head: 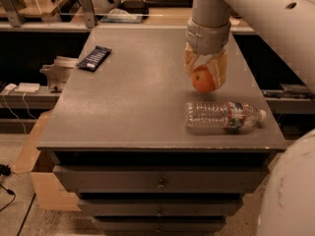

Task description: Move orange near water bottle

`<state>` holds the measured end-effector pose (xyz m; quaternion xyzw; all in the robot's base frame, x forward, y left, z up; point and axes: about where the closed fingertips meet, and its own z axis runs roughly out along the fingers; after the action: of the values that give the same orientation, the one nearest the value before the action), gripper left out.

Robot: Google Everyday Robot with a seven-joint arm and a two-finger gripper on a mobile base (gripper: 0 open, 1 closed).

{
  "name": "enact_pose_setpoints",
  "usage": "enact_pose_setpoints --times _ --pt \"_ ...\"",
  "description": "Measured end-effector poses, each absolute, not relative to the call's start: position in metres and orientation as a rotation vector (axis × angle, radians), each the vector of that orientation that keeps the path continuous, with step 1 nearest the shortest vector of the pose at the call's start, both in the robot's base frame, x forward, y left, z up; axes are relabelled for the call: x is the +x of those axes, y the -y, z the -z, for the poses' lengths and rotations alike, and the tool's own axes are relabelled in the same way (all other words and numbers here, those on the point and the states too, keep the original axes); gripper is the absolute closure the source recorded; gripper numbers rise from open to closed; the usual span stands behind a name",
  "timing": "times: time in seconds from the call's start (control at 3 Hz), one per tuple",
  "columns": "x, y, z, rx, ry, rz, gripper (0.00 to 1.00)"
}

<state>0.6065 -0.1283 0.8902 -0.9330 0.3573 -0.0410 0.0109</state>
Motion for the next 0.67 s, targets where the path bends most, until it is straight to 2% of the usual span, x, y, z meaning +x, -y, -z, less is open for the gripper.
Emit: enact_pose_setpoints --times 0.67 --pt "0.5862 0.1302 -0.8788 -2.992 -0.969 0.056 1.0"
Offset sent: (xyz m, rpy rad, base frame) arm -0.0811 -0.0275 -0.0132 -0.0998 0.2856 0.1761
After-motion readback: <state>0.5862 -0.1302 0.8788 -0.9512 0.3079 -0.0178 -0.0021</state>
